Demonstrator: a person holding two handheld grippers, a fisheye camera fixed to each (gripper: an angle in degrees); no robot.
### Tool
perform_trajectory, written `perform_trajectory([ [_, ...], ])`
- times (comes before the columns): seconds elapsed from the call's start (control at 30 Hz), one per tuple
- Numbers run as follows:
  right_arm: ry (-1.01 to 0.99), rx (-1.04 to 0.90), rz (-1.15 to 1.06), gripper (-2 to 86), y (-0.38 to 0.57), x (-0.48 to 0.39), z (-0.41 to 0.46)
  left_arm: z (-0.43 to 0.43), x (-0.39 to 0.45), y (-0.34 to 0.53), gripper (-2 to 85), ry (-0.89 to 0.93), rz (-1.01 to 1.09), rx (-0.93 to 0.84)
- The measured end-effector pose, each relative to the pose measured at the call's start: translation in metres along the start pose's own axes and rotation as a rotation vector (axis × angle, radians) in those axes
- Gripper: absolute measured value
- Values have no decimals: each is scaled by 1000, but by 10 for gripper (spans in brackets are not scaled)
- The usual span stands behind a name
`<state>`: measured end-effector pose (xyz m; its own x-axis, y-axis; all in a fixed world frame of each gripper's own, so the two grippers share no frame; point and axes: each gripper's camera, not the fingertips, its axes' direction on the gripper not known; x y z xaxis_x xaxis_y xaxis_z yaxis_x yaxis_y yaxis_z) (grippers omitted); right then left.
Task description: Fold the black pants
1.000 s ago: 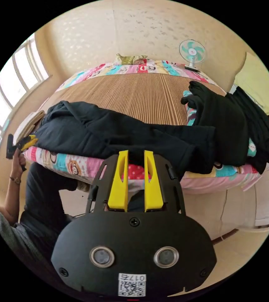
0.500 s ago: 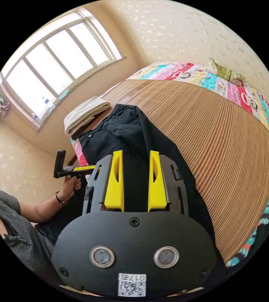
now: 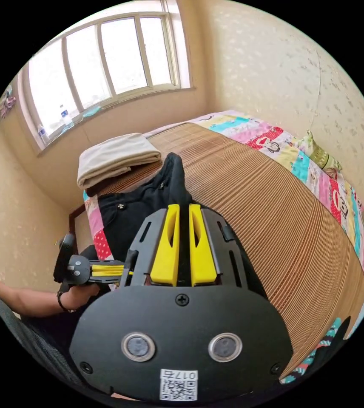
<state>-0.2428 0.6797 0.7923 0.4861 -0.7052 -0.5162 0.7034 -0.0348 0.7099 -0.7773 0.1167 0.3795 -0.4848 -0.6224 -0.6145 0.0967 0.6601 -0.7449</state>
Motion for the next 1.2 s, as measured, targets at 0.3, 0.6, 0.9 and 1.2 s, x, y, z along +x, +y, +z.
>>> perform_trajectory([
  [0.3, -383, -265, 335, 24, 228, 21, -45, -43, -52, -12, 12, 203, -47, -100],
  [0.6, -589, 11, 690, 27, 366, 157, -216, -164, -148, -42, 133, 300, -290, 166],
  [0.9, -698, 220, 825, 34, 407, 235, -313, -132, -249, -152, 59, 507, -546, -22],
  [1.2, -718, 329, 1050, 93, 470, 285, -368, -203, -314, -63, 60, 948, -458, 316],
])
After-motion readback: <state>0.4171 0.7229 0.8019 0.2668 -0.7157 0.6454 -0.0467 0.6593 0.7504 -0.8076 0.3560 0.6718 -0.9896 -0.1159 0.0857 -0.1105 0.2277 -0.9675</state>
